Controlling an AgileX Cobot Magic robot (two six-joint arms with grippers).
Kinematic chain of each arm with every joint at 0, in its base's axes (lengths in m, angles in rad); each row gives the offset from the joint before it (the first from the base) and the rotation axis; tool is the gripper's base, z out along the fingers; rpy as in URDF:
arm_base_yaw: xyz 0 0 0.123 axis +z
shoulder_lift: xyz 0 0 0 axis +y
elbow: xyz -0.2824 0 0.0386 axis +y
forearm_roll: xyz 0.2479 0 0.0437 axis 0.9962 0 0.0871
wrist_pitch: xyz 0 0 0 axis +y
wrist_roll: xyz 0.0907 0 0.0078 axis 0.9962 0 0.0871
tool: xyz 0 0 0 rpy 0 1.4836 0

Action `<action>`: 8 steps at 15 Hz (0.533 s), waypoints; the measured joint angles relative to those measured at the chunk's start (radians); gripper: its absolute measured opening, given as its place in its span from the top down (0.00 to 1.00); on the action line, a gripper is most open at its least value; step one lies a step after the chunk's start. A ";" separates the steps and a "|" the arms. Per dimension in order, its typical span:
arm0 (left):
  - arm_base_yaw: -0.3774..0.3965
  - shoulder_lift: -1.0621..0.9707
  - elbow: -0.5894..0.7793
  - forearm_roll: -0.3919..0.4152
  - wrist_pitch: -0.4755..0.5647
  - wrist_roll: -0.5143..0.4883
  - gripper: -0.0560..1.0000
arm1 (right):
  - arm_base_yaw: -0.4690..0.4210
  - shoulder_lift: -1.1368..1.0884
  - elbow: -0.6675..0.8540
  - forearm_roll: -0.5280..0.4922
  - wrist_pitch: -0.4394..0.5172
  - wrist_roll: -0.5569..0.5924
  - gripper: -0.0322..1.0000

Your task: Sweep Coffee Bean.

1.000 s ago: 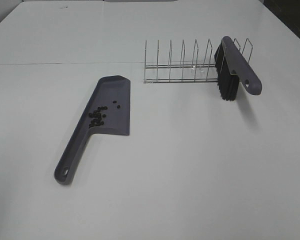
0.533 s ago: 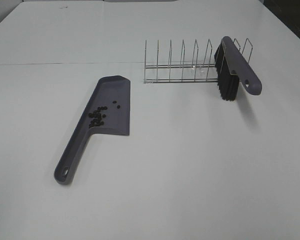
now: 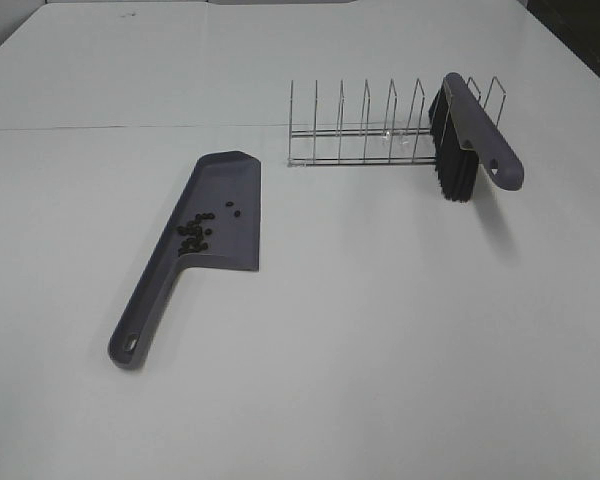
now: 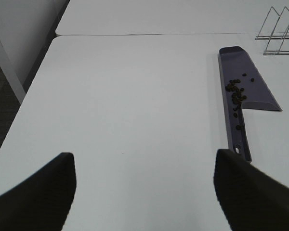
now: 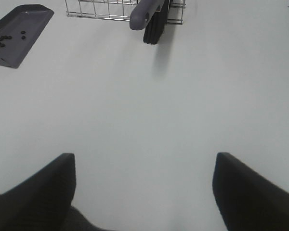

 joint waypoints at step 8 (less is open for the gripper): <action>0.000 0.000 0.000 -0.006 0.000 0.001 0.28 | 0.000 0.000 0.000 0.000 -0.002 0.000 0.34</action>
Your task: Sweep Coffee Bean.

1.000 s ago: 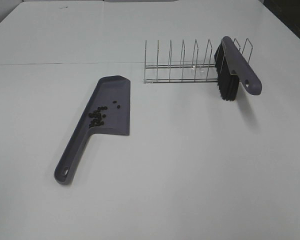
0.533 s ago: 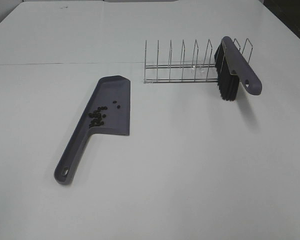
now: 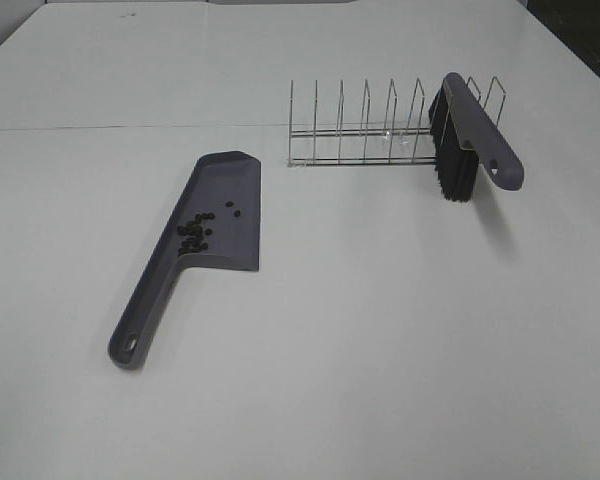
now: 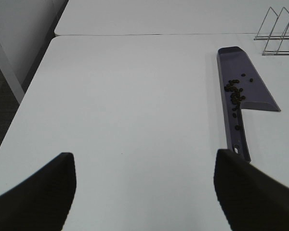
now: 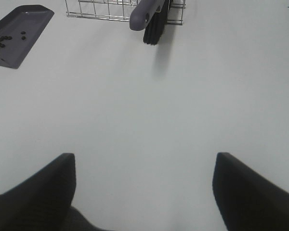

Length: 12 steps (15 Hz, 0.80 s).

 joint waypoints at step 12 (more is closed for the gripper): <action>0.000 0.000 0.000 -0.003 0.000 -0.001 0.28 | 0.000 0.000 0.000 0.000 0.000 0.000 0.34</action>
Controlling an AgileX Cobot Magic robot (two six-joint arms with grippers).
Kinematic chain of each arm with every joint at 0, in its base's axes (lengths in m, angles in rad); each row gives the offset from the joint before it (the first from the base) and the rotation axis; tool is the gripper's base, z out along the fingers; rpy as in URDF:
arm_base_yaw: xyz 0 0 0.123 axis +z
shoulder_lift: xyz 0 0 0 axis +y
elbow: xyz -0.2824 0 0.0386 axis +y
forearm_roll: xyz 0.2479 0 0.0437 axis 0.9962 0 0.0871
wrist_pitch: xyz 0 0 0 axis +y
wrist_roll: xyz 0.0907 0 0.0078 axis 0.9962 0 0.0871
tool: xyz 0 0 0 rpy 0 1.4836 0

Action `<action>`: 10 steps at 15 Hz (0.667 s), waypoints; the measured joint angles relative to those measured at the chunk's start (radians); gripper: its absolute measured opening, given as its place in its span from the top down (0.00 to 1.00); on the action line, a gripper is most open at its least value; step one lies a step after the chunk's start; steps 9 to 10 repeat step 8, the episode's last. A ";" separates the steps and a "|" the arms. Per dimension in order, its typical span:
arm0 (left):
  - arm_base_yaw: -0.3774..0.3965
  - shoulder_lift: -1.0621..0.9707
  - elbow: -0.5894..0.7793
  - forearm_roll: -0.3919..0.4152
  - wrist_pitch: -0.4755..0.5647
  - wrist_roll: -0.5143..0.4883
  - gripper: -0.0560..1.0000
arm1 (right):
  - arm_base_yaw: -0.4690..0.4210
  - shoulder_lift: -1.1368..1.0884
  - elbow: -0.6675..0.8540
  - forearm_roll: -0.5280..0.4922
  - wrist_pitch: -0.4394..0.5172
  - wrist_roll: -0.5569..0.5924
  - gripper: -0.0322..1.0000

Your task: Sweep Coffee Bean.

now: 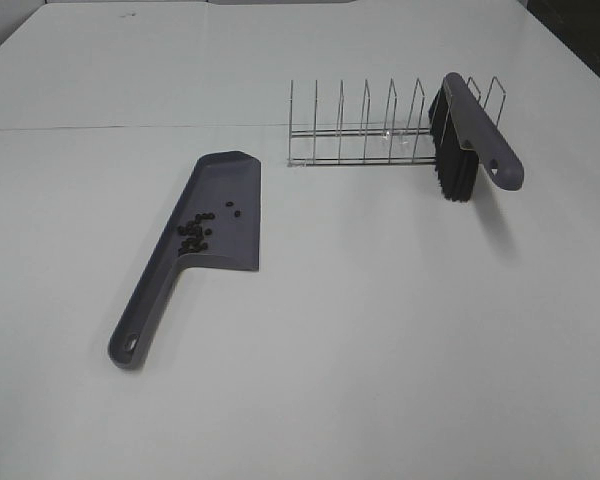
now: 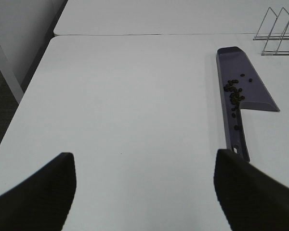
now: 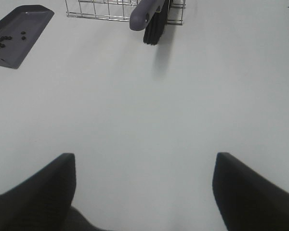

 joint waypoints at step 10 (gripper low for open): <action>0.000 0.000 0.000 0.000 0.000 0.000 0.28 | 0.000 0.000 0.000 0.000 0.000 0.000 0.34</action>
